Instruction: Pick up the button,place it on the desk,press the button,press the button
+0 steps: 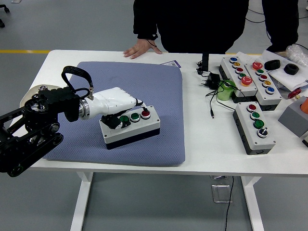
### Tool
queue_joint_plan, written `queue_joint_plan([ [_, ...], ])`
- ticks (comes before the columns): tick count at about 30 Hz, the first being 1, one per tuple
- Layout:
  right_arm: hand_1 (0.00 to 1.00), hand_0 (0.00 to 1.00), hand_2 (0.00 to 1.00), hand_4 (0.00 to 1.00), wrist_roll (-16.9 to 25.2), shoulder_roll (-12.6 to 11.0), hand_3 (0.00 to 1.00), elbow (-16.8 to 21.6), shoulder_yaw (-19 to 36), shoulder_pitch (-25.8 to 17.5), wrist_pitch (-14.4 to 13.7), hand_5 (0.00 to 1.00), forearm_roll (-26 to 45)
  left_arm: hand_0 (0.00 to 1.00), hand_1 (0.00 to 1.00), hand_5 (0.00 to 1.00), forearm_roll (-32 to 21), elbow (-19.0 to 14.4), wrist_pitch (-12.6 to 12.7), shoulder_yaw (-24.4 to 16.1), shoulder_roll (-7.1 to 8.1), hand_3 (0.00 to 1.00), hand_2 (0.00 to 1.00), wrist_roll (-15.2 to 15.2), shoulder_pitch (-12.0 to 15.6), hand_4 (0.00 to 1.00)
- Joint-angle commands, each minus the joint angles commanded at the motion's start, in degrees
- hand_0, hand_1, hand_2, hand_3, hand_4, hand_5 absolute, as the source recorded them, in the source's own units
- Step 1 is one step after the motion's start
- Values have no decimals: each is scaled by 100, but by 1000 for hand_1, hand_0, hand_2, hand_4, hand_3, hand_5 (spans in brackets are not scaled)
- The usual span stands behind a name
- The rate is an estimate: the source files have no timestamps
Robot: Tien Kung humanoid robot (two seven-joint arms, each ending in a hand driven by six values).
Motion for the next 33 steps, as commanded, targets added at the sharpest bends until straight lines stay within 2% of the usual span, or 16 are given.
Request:
queue_joint_plan([
  [11,732,766,739,198,11,-3,593,0,-69,-9,-12,152,80,2,2,2,22,154,-87,112,-64,786,55,48,-47,599],
  [22,732,767,738,198,13,-3,594,0,-80,-5,-13,152,93,2,2,2,116,183,-371,240,-90,771,48,146,-120,589],
  [26,732,767,738,198,13,-4,594,0,-83,-3,-12,152,95,2,2,2,68,127,-374,174,-74,771,48,143,-109,589],
  [33,731,766,739,198,13,-4,593,0,-83,-6,-11,152,98,2,2,2,-23,-98,-441,-165,-3,769,46,141,-43,583],
])
